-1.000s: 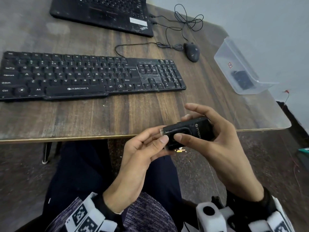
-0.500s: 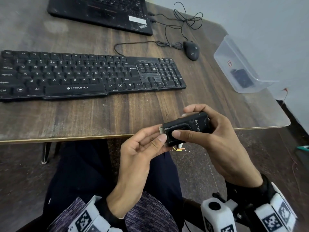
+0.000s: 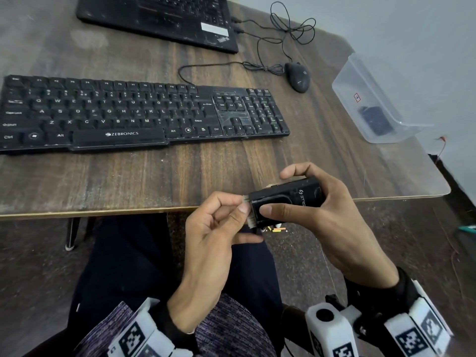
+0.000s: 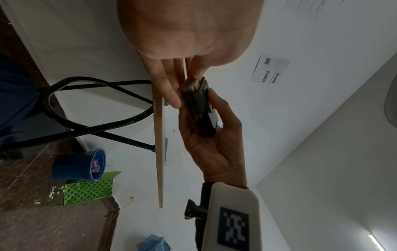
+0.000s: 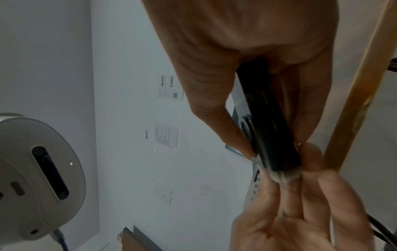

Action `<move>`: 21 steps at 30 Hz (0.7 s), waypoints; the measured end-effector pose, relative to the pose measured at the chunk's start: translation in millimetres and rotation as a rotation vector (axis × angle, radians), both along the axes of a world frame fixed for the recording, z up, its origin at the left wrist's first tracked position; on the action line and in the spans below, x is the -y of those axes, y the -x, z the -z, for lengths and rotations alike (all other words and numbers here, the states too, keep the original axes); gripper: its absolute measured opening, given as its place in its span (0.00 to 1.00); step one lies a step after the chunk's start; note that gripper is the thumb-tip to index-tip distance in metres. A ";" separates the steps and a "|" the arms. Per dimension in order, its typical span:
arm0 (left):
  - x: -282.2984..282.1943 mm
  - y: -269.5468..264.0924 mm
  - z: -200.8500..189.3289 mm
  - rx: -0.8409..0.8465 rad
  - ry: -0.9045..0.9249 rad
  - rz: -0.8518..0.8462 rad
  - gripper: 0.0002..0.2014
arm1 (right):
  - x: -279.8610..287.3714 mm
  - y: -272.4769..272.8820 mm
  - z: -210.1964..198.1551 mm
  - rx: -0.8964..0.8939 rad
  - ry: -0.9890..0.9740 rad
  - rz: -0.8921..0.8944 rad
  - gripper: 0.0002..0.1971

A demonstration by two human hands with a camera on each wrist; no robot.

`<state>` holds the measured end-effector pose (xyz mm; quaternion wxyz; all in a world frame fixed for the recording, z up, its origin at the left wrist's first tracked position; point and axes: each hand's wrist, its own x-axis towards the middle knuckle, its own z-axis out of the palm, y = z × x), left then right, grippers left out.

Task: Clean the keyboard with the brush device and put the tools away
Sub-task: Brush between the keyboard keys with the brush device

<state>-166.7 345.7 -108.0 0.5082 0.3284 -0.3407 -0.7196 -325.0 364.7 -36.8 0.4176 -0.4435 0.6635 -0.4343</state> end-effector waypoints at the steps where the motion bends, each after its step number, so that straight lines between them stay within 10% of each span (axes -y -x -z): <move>1: 0.9 -0.1 1.1 0.017 0.002 -0.016 0.05 | -0.5 1.0 0.7 -0.007 0.005 -0.011 0.26; 21: 2.8 -3.4 8.3 -0.052 -0.010 -0.029 0.09 | -7.4 4.4 7.6 0.042 0.082 0.008 0.24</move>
